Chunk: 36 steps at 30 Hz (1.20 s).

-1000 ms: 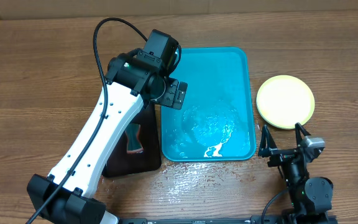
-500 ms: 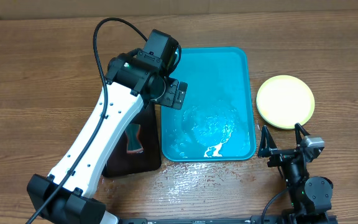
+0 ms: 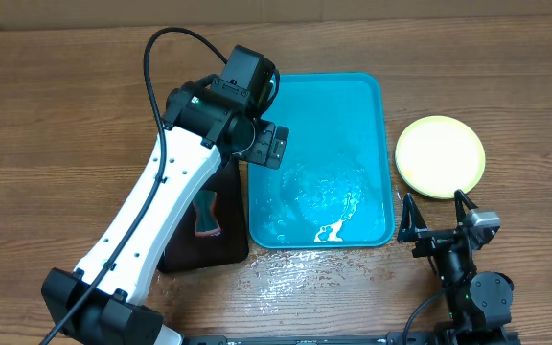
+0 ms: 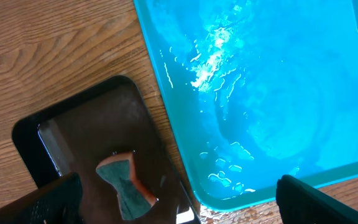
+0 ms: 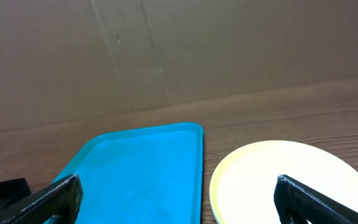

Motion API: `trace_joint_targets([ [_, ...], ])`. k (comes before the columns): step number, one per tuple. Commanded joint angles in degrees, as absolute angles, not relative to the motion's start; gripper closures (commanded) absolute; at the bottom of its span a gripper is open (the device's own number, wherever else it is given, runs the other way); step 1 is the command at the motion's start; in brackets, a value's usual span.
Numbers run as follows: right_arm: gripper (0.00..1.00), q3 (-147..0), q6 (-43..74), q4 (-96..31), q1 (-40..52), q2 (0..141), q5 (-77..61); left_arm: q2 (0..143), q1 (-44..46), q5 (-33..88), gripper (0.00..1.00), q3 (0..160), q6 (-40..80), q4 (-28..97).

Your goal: Clean dirty plates on tray and stack at the side

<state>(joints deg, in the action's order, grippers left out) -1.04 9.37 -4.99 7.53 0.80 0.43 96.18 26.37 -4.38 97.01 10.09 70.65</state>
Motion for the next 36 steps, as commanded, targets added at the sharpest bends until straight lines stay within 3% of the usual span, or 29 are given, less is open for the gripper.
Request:
trace_joint_targets([
  [1, 0.0, -0.45, 9.19, -4.69, 7.31, 0.16, 0.78, 93.6, 28.36, -6.33, 0.0, 98.39, 9.04, 71.66],
  [4, 0.0, -0.45, 9.19, -4.67, 7.31, 0.16, 0.78, 88.53, 28.99, -13.87, 0.0, 98.28, 7.73, 71.05],
  [8, 0.0, -0.45, 9.19, -4.69, 7.31, 0.16, 0.78, 80.75, 26.52, -15.73, 0.0, 95.5, 7.2, 61.41],
  [16, 0.0, -0.45, 9.19, -4.67, 7.31, 0.16, 0.78, 60.12, 12.82, -2.94, 0.0, 74.08, 2.33, 41.32],
  [21, 0.0, -0.45, 9.19, -4.69, 7.31, 0.16, 0.78, 45.71, 7.07, -1.39, 0.0, 57.56, 2.13, 31.03],
  [36, 0.0, -0.45, 9.19, -4.69, 7.31, 0.16, 0.78, 7.35, -1.17, 0.05, 0.0, 19.7, 6.9, 13.89],
])
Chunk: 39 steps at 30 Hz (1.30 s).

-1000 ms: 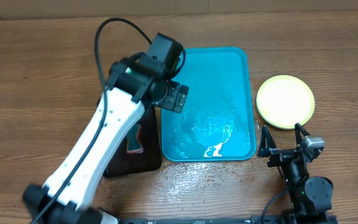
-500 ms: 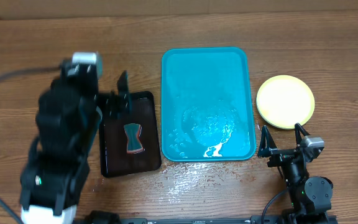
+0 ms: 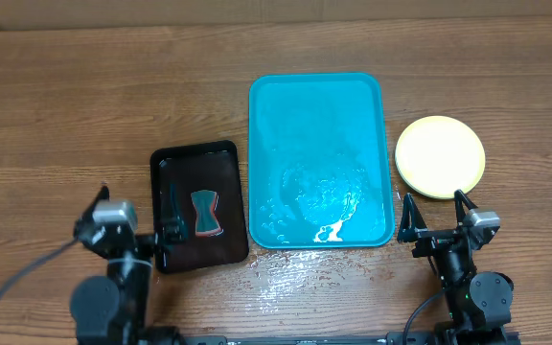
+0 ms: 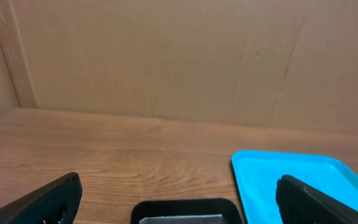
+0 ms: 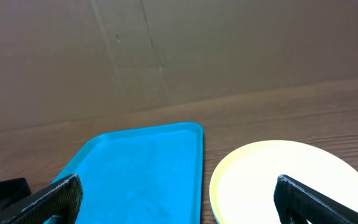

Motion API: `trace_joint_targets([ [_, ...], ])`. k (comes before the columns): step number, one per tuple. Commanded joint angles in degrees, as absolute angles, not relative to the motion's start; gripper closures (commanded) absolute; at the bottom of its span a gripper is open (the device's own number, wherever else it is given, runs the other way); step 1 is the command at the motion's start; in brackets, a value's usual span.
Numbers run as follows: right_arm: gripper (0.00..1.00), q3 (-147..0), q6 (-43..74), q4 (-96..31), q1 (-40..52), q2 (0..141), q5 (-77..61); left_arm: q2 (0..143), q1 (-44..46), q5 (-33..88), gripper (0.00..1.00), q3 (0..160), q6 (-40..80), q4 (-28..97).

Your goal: Clean dirty plates on tray and stack at the side

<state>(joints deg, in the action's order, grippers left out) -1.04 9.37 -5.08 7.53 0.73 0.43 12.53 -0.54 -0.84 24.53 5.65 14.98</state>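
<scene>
A wet blue tray (image 3: 319,158) lies mid-table with no plate on it. A yellow plate (image 3: 440,156) rests on the wood to its right, also seen in the right wrist view (image 5: 291,180). A sponge (image 3: 205,212) lies in the black tray (image 3: 182,163) left of the blue one. My left gripper (image 3: 134,217) sits low at the near left, open and empty, facing the black tray (image 4: 182,208). My right gripper (image 3: 435,213) rests at the near right, open and empty, just short of the plate.
Water is spilled on the wood (image 3: 305,268) in front of the blue tray. A cardboard wall (image 5: 166,50) stands behind the table. Bare wood spreads at the far left (image 3: 56,115).
My left arm was stretched over the black tray and the blue tray's left edge; now it is folded back at the near left, gripper open. The sponge lies uncovered. The right arm has not moved.
</scene>
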Motion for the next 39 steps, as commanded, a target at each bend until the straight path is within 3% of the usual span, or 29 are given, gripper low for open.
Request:
trace_joint_targets([
  [1, 0.0, -0.45, 9.19, -4.67, 7.31, 0.16, 0.8, 5.34, -1.21, 0.05, 0.0, 17.98, 6.9, 13.37],
  [4, 0.0, -0.45, 9.19, -4.69, 7.31, 0.16, 0.78, -0.16, -1.39, 0.05, 0.0, 13.47, 6.9, 12.27],
  [14, 0.0, -0.45, 9.19, -4.69, 7.31, 0.16, 0.78, 0.16, -1.52, -0.47, 0.0, 0.05, 6.9, -2.28],
  [17, 0.0, -0.45, 9.19, -4.67, 7.31, 0.16, 0.78, 0.16, -1.58, -0.49, 0.0, 0.27, 6.85, 4.71],
  [39, 0.0, -0.45, 9.19, -4.69, 7.31, 0.16, 0.78, 0.25, -1.58, -0.4, 0.0, 0.27, 6.83, 4.4],
])
